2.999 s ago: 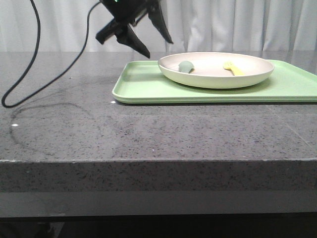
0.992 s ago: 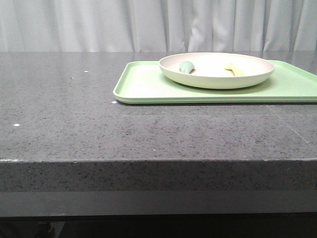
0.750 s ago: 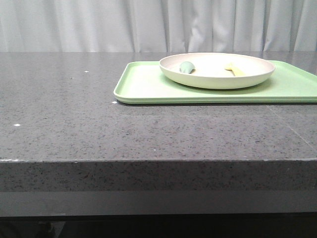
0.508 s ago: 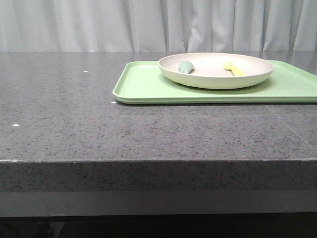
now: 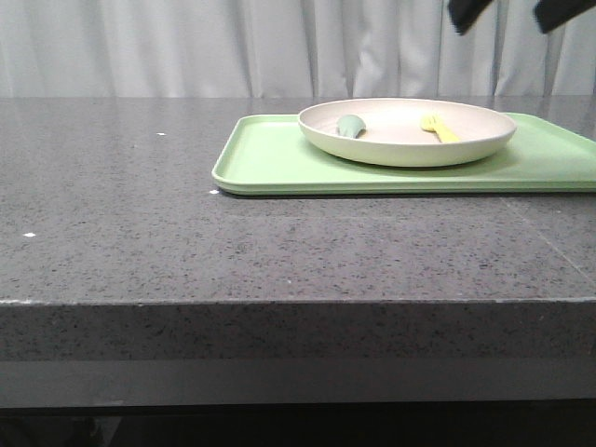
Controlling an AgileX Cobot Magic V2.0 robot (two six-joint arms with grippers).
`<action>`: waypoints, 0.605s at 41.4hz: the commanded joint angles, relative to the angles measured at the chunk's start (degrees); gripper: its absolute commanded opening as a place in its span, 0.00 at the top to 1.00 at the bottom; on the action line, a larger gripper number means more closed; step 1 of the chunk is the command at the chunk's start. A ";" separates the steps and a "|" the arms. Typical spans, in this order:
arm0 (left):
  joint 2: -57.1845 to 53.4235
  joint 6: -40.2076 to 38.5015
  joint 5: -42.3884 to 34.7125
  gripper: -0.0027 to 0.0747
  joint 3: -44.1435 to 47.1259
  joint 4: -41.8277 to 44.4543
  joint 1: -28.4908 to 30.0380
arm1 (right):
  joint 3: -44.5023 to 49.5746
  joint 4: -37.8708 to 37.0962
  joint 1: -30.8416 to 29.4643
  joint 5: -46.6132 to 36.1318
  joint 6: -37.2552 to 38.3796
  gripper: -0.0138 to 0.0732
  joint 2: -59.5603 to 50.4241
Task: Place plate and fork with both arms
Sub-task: 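Lower the right gripper onto the yellow fork and grasp it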
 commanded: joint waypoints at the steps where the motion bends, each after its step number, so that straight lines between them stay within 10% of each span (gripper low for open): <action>1: 0.52 0.06 -4.48 0.99 -1.18 -0.16 0.05 | -8.66 0.26 -0.35 -0.08 0.91 0.15 4.43; 25: 0.52 0.06 -4.58 0.99 -1.18 -0.16 0.05 | -27.10 -0.09 -2.61 10.20 4.17 0.32 26.50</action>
